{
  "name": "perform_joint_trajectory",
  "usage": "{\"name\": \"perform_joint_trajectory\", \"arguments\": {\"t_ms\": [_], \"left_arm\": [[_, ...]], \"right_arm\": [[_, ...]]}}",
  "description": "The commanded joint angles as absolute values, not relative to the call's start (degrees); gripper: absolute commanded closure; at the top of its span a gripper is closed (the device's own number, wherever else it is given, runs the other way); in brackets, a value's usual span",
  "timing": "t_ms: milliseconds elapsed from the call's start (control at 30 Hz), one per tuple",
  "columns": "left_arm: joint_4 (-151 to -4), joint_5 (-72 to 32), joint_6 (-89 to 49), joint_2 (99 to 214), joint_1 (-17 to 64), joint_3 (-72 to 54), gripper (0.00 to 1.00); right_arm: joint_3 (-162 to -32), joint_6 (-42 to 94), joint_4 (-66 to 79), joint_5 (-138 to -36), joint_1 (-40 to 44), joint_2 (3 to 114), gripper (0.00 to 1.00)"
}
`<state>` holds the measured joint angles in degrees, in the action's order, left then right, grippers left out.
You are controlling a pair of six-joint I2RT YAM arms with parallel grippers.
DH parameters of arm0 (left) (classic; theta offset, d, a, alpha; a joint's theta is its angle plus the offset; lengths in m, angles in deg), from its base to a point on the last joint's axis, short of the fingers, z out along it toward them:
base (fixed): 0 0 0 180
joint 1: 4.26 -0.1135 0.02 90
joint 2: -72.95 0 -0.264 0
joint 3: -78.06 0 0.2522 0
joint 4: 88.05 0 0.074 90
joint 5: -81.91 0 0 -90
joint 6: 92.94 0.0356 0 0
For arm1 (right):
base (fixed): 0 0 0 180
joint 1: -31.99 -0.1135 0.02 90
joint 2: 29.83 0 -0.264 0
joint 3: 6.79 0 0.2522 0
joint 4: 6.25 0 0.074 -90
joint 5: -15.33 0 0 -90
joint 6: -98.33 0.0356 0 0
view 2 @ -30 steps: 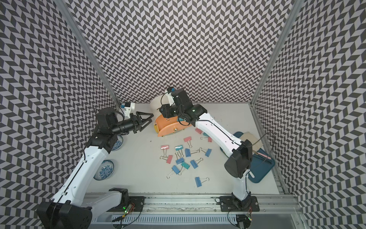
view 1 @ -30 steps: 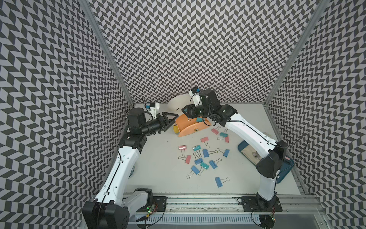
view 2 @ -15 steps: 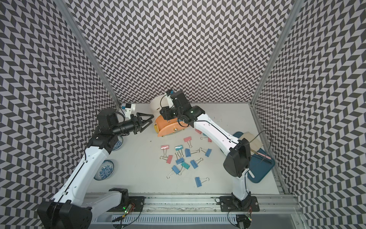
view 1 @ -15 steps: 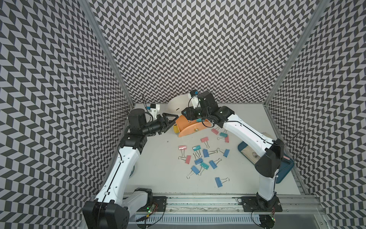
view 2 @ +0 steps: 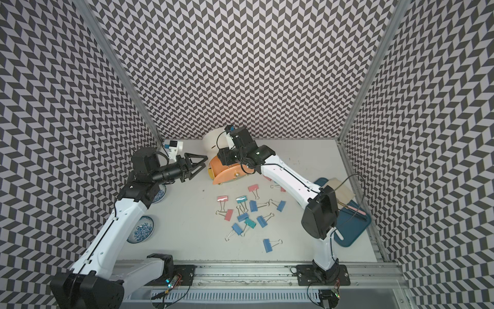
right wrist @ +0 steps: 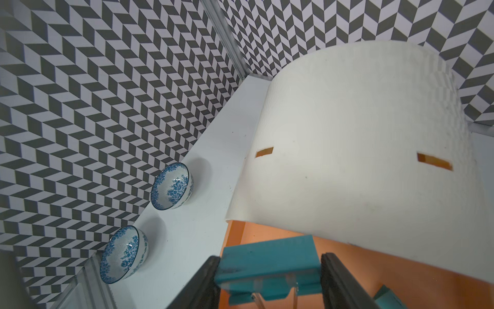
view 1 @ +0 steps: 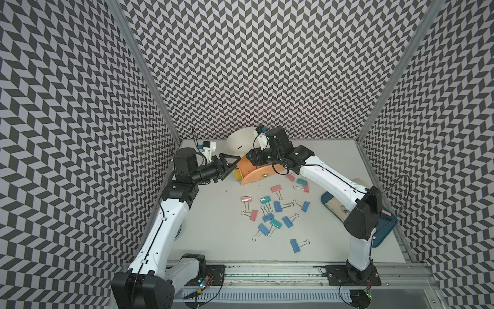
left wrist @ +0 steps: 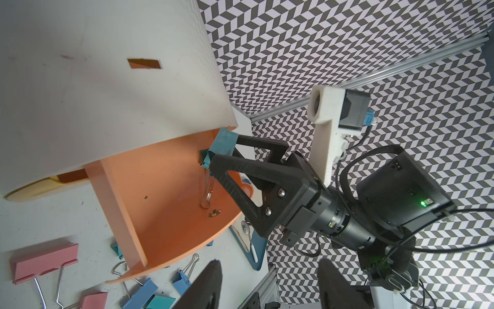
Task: Put the binder clips in the drawer according to color
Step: Place the binder clip in the drawer.
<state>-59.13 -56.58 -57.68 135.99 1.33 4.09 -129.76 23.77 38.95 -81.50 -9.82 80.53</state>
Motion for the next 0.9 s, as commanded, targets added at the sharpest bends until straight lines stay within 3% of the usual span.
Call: {"name": "perform_joint_trajectory", "arguments": {"t_ms": [0, 433, 867], "left_arm": [[-58.2, -56.2, -56.0, 134.5, 1.1, 4.3, 0.39], [-47.4, -51.1, -49.8, 132.2, 1.2, 3.5, 0.39], [-38.9, -44.7, -45.5, 121.1, 2.0, 15.7, 0.41]], "right_arm": [[-130.4, 23.0, 36.1, -80.3, -9.6, 78.1, 0.34], [-130.7, 22.0, 37.4, -78.8, -9.6, 73.3, 0.32], [-99.8, 26.6, 32.6, -77.6, -9.7, 50.1, 0.38]]}}
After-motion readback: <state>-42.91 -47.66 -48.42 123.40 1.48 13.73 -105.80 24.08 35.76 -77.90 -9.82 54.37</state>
